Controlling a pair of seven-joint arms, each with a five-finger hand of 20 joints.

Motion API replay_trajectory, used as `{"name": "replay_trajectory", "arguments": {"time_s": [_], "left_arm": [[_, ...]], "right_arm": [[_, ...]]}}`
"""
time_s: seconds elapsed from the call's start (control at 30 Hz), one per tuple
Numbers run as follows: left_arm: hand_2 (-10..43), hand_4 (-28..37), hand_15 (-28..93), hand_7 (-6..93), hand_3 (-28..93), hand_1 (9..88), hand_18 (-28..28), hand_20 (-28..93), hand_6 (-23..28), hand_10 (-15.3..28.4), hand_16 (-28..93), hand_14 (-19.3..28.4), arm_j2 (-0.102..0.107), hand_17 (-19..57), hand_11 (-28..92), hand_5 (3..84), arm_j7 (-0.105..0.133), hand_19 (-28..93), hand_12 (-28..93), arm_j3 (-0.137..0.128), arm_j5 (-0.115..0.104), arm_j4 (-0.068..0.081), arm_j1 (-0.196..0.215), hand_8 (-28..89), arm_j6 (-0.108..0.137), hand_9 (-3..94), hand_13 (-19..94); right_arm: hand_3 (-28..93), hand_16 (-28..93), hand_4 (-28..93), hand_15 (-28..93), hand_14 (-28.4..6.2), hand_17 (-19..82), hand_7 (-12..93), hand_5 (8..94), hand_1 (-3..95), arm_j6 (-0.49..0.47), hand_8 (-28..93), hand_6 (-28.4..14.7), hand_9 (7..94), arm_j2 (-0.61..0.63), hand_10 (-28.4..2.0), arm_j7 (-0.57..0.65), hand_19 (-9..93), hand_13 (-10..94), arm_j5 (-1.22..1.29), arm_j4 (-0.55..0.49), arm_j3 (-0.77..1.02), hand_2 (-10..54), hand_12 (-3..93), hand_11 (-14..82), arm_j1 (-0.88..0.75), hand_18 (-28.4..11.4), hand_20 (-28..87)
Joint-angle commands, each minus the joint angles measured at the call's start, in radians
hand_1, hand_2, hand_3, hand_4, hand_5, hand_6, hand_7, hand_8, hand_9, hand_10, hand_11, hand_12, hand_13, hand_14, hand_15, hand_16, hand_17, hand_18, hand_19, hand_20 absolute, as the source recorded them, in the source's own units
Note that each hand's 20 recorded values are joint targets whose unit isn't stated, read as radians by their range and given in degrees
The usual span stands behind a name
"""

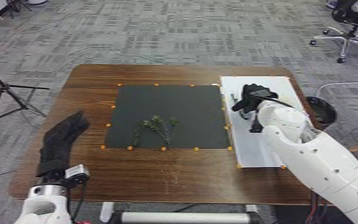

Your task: Arrange flowers

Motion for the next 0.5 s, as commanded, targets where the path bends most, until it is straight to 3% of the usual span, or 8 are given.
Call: {"name": "replay_trajectory", "arguments": {"time_s": [0.03,0.07,0.17,0.2,0.23,0.27,0.5], "left_arm": [[4.5,-28.3,17,10.7,72,18.4,13.6,16,3.1,13.5,4,17.1,-0.012,3.0,17,45.7,-0.002,12,12,-0.005,0.002,-0.008,0.011,-6,-0.01,44.1,36],[4.5,-28.3,17,10.7,72,18.4,13.6,16,3.1,13.5,4,17.0,-0.012,3.0,17,45.7,-0.002,12,12,-0.004,0.001,-0.009,0.012,-6,-0.01,44.1,36],[4.4,-28.3,17,10.7,72,18.3,13.6,16,3.1,13.5,4,17.1,-0.011,3.0,17,45.7,-0.005,12,12,-0.002,0.002,-0.007,0.006,-6,-0.011,44.0,36],[4.4,-28.3,17,10.7,72,18.4,13.6,16,3.1,13.5,4,17.0,-0.011,3.0,17,45.7,-0.006,12,12,-0.003,0.003,-0.006,0.006,-6,-0.013,44.0,36],[4.5,-28.3,17,10.7,72,18.4,13.6,16,3.1,13.5,4,17.1,-0.009,3.0,17,45.7,-0.007,12,12,-0.003,0.003,-0.006,0.006,-6,-0.012,44.0,36],[4.4,-28.3,17,10.7,72,18.5,13.6,16,3.1,13.5,4,17.1,-0.009,3.0,17,45.7,-0.008,12,12,-0.004,0.001,-0.007,0.007,-6,-0.014,44.0,36],[4.4,-28.3,17,10.6,72,18.9,13.6,16,3.1,13.4,4,17.1,-0.006,3.0,17,45.7,-0.014,12,12,-0.006,0.002,-0.008,0.007,-6,-0.017,43.9,36]], "right_arm": [[60,37,-9,61,-2.1,60,22,61.9,40.7,-0.037,0,-6.4,79.0,-0.017,-14.2,0.051,93,90,0.059,0.007,-0.024,-9.5,25.8,23.9,-0.03,-16.2,61],[60,37,-10,61,-2.0,60,23,61.5,44.0,-0.051,-1,-6.2,79.3,-0.022,-14.1,0.05,93,90,0.059,0.007,-0.019,-9.5,26.1,24.3,-0.035,-15.9,61],[50,37,-6,60,-1.6,61,24,61.0,56.2,-0.066,5,-6.2,82.9,-0.027,-11.9,0.061,93,91,0.081,0.004,-0.014,-9.5,39.8,14.5,-0.045,-15.4,61],[10,37,21,60,-1.3,61,25,60.4,72.1,-0.066,9,-6.1,84.1,-0.026,-11.4,0.064,93,91,0.087,0.002,-0.015,-9.5,42.3,12.4,-0.049,-15.4,61],[-15,37,38,60,-1.0,61,24,60.2,83.1,-0.074,16,-5.9,85.0,-0.027,-10.7,0.066,93,91,0.089,0.001,-0.013,-9.5,45.0,11.4,-0.052,-15.0,60],[-25,38,45,60,-0.8,61,24,60.1,88.2,-0.076,21,-5.8,85.4,-0.027,-10.3,0.068,93,91,0.095,-0.002,-0.013,-9.5,46.8,11.5,-0.056,-14.8,60],[-28,38,53,60,-0.2,62,28,63.2,92.0,-0.003,29,-4.2,87.5,-0.025,-9.4,0.065,93,92,0.134,-0.001,-0.016,-9.5,52.3,16.3,-0.062,-14.4,60]]}}
